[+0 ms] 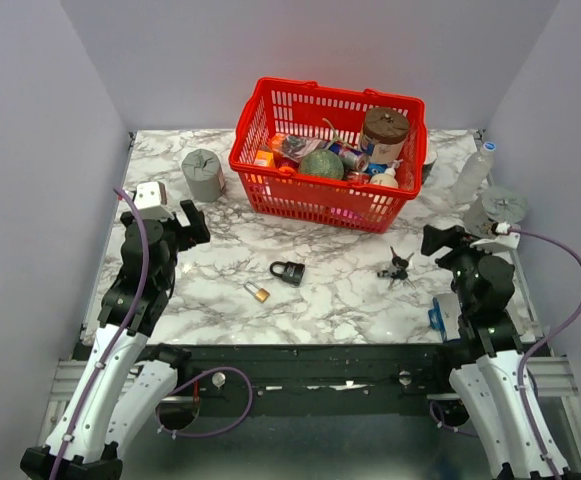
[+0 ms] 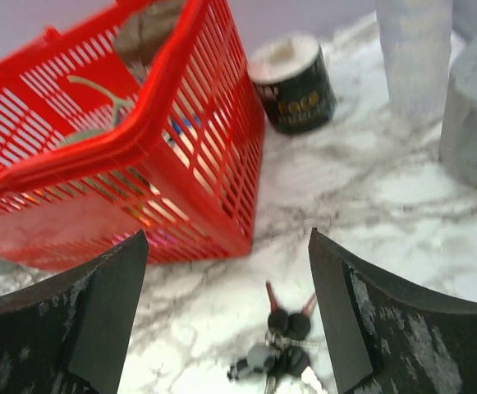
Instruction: Unlock with the key
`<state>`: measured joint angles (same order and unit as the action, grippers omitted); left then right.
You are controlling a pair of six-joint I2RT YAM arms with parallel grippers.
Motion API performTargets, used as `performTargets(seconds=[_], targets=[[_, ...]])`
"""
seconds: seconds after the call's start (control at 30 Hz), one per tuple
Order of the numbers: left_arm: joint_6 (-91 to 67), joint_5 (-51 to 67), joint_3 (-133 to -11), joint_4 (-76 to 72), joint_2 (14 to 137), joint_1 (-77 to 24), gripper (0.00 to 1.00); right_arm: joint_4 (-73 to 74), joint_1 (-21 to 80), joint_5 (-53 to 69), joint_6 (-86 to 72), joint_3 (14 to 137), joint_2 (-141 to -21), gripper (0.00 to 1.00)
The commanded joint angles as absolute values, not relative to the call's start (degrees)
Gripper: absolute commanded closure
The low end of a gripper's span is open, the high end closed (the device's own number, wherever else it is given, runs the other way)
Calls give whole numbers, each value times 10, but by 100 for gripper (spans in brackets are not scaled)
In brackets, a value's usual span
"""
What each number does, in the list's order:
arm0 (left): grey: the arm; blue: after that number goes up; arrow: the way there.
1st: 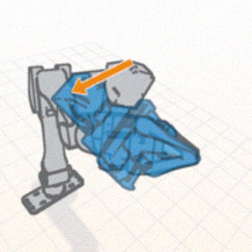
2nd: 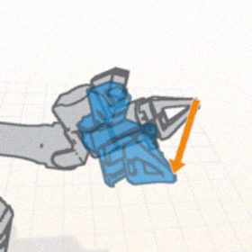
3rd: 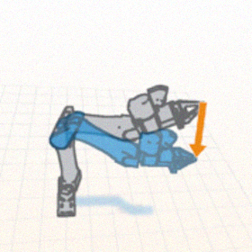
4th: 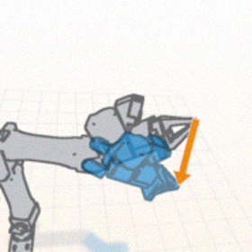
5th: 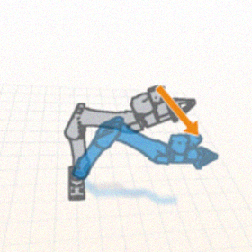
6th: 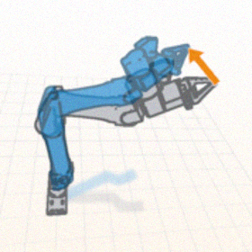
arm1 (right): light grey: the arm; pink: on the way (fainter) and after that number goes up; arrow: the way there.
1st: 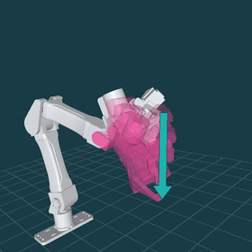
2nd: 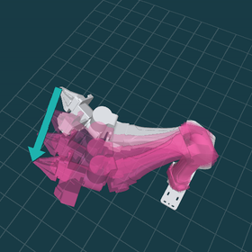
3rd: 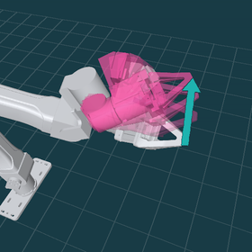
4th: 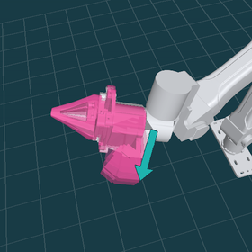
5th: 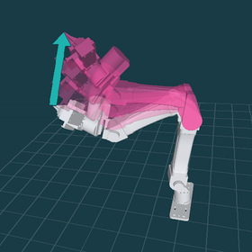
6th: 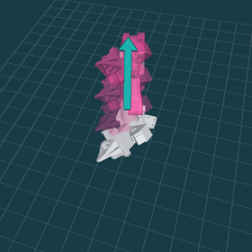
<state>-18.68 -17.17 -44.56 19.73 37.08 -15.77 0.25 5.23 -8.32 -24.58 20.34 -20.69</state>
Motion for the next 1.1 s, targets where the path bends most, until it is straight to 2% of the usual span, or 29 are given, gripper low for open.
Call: performTargets(seconds=[0.0, 0.23, 0.63, 0.8, 1.07], targets=[[-191, -150, -448, 213, 376, -159, 1, 222, 51, -61, -268, 288, -295, 13], [-195, -139, -455, 224, 398, -160, 1, 265, 51, 48, -264, 334, -465, 27], [-204, -116, -455, 221, 389, -160, 1, 152, 51, 127, -328, 281, -569, 30], [-209, -114, -455, 221, 391, -162, 1, 146, 52, 127, -329, 298, -636, 34], [-210, -115, -455, 221, 395, -163, 1, 119, 52, 120, -345, 300, -671, 35]])
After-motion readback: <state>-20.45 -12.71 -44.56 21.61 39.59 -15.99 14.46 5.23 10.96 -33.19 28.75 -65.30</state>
